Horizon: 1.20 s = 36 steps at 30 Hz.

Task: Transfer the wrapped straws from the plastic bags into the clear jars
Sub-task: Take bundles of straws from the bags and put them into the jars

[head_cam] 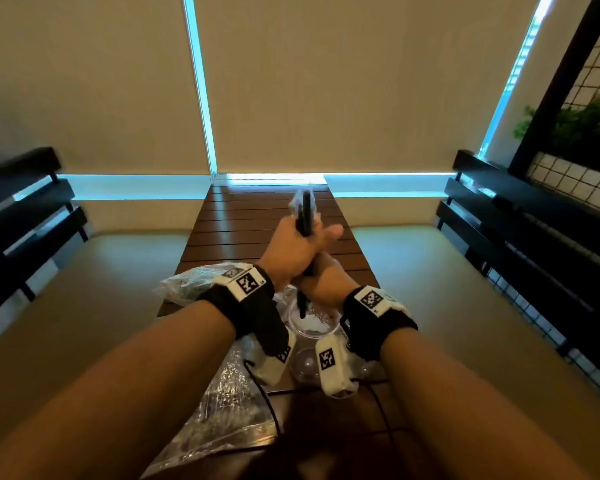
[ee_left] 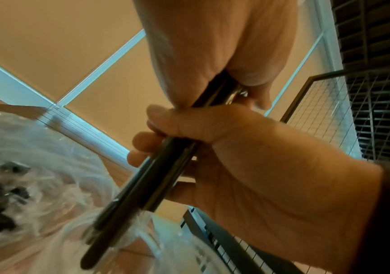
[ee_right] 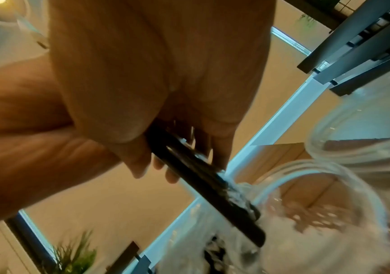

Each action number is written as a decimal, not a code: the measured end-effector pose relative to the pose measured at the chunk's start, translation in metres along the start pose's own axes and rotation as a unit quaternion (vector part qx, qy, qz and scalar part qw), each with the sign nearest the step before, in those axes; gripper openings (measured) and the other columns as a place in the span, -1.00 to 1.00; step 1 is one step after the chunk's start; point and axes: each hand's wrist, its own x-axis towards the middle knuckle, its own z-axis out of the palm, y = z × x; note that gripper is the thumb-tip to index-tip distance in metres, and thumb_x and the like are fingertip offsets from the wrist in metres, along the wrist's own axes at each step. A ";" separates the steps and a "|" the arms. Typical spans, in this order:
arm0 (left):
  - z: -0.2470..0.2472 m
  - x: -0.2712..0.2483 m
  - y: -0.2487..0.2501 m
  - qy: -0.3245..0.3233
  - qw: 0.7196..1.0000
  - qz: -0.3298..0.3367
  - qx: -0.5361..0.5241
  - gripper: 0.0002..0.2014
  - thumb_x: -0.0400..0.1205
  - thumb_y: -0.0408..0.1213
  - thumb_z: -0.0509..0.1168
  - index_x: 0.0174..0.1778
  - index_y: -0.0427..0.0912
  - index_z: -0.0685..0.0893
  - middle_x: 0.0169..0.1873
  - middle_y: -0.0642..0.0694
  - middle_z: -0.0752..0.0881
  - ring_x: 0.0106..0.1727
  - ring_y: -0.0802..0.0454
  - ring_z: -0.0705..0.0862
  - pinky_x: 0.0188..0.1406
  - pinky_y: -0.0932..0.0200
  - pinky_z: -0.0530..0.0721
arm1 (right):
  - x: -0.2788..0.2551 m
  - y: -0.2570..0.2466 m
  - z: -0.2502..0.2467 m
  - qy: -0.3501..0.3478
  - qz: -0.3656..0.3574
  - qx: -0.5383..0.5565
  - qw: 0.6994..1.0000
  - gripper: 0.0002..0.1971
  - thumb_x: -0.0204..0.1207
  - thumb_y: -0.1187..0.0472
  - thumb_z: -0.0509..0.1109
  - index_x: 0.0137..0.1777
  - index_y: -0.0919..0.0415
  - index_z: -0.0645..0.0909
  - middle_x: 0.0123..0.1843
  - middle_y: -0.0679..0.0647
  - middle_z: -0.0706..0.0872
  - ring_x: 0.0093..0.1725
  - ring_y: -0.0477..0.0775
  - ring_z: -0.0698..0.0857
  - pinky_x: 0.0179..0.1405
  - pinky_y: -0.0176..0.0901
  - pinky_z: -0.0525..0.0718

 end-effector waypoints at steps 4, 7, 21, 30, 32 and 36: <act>-0.005 -0.005 -0.025 -0.011 0.994 -0.015 0.112 -0.74 0.47 -0.14 0.58 -0.20 -0.14 0.62 -0.28 -0.01 0.73 -0.19 0.03 0.73 0.09 -0.11 0.75 | -0.012 0.031 0.018 -0.004 0.046 -0.033 0.998 -0.75 0.62 0.13 0.35 0.24 0.17 0.61 0.14 0.14 0.75 0.16 0.19 0.70 0.17 0.10 0.67; -0.006 -0.004 -0.018 0.059 0.986 0.039 0.153 -0.34 0.45 -0.16 0.60 0.39 0.02 0.41 -0.02 0.08 0.75 -0.15 0.17 0.77 -0.09 0.28 0.72 | -0.015 0.047 0.028 0.003 0.089 -0.045 0.995 -0.87 0.62 0.15 0.35 0.13 0.09 0.57 0.04 0.05 0.70 0.03 0.09 0.64 -0.12 -0.21 0.53; -0.010 -0.016 -0.077 -0.122 0.902 0.099 0.402 -0.59 0.82 -0.07 0.03 0.26 -0.21 0.71 0.20 -0.17 0.75 0.23 -0.10 0.69 0.31 -0.01 0.57 | -0.010 0.037 0.027 -0.056 0.067 -0.214 0.973 -0.87 0.51 0.23 0.36 -0.09 0.29 0.67 -0.07 0.23 0.78 -0.18 0.16 0.69 -0.24 -0.23 0.51; -0.051 -0.006 -0.068 -0.081 0.900 0.017 0.429 -0.47 0.78 0.11 -0.01 0.58 -0.09 0.46 0.47 -0.09 0.56 0.47 0.00 0.50 0.49 0.02 0.43 | -0.001 0.047 0.035 0.085 0.035 -0.108 0.990 -0.39 0.33 -0.09 0.56 0.32 0.04 0.46 0.17 -0.02 0.56 0.13 -0.02 0.60 0.08 -0.11 0.65; -0.072 -0.001 -0.074 0.005 0.878 -0.022 0.479 -0.49 0.71 0.09 0.19 0.52 -0.09 0.50 0.44 -0.12 0.57 0.43 -0.06 0.54 0.42 -0.05 0.52 | 0.000 0.040 0.034 0.121 0.008 -0.125 0.985 -0.44 0.36 -0.13 0.54 0.30 -0.01 0.45 0.17 -0.04 0.53 0.14 -0.03 0.58 0.11 -0.11 0.65; -0.094 -0.009 -0.096 -0.068 0.771 -0.201 0.601 -0.15 0.48 0.34 0.33 0.58 -0.09 0.35 0.49 -0.26 0.39 0.44 -0.24 0.52 0.37 -0.16 0.59 | 0.000 0.030 0.040 0.140 -0.039 -0.187 0.972 -0.62 0.46 -0.11 0.43 0.21 -0.03 0.50 0.17 -0.03 0.53 0.16 0.00 0.53 0.14 -0.10 0.64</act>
